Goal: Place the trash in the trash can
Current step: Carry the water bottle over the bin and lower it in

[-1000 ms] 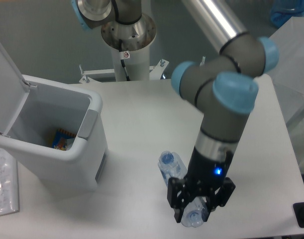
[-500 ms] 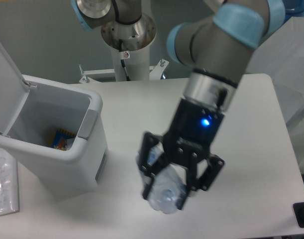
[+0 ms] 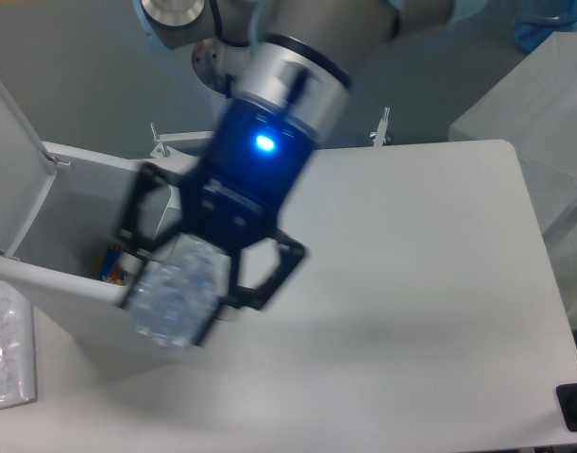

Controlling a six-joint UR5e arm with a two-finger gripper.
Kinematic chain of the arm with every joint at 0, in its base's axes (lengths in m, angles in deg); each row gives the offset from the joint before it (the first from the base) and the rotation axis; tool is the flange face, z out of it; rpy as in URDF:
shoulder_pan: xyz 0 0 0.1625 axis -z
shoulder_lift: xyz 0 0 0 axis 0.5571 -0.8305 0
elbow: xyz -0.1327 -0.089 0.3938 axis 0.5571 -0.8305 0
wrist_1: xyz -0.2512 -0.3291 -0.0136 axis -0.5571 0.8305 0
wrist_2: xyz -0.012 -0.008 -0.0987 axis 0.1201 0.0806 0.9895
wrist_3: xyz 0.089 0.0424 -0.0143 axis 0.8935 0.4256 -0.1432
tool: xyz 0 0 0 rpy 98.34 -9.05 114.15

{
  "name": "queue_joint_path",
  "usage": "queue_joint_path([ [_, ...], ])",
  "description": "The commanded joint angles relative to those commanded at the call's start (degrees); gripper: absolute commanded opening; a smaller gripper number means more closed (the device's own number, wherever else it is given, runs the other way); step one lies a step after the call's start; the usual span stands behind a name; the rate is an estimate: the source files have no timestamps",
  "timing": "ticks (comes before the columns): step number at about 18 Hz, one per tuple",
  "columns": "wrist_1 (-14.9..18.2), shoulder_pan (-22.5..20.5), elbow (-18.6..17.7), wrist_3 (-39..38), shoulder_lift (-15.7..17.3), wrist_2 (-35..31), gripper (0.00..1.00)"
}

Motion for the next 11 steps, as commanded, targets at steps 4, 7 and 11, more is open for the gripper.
queue_joint_path([
  [4, 0.0, 1.33, -5.44, 0.18, 2.37, 0.0, 0.45],
  [7, -0.09, 2.82, -8.88, 0.35, 3.43, 0.09, 0.45],
  [11, -0.09, 3.17, -11.95, 0.7, 4.05, 0.0, 0.5],
])
